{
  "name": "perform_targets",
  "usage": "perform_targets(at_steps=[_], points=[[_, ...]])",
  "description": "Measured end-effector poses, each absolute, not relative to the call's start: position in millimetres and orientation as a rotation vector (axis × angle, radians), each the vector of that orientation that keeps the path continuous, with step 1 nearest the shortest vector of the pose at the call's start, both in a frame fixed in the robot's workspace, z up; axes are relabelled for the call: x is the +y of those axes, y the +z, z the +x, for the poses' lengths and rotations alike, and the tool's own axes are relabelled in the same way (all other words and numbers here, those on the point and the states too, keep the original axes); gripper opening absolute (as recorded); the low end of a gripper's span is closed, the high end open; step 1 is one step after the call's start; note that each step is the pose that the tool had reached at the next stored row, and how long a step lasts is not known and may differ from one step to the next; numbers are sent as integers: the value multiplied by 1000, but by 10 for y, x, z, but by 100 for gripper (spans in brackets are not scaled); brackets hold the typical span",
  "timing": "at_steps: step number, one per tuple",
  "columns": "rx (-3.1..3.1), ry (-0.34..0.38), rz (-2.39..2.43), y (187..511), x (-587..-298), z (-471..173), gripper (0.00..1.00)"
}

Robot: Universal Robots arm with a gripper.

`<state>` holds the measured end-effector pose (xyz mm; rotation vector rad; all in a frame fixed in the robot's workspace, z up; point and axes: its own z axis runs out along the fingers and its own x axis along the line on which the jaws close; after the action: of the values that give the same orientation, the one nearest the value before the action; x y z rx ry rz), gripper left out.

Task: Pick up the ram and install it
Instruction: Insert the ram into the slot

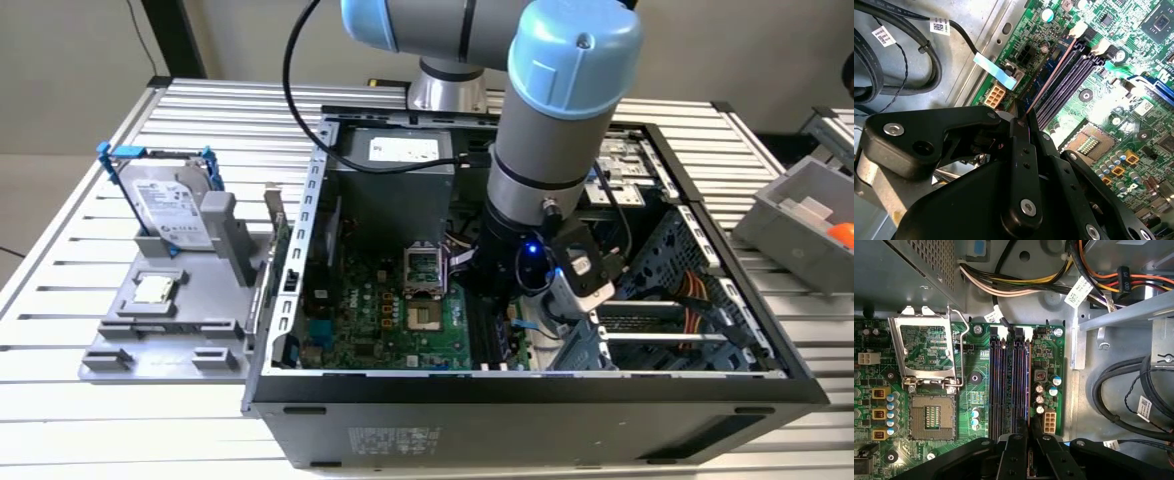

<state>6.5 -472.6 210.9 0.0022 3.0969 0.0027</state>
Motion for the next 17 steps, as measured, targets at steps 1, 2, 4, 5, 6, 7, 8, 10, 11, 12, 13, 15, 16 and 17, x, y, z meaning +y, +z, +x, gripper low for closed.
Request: perform_targets(at_steps=[1, 2, 4, 5, 6, 7, 8, 10, 11, 12, 13, 15, 16, 17], points=[[3097, 3, 2, 2108, -4726, 65, 0], [3097, 3, 2, 2108, -4726, 65, 0], [3097, 3, 2, 2107, -4726, 65, 0], [3097, 3, 2, 2107, -4726, 65, 0], [3097, 3, 2, 2107, -4726, 65, 0], [3097, 2, 2, 2107, -4726, 65, 0], [3097, 2, 2, 2107, -4726, 65, 0], [3096, 0, 2, 2111, -4726, 66, 0], [3096, -2, 2, 2117, -4725, 66, 0], [3096, -4, 2, 2123, -4725, 65, 0], [3096, -5, 2, 2132, -4726, 65, 0], [3096, -5, 2, 2137, -4725, 65, 0], [3096, -4, 3, 2138, -4725, 64, 0], [3096, -5, 4, 2142, -4725, 64, 0]])
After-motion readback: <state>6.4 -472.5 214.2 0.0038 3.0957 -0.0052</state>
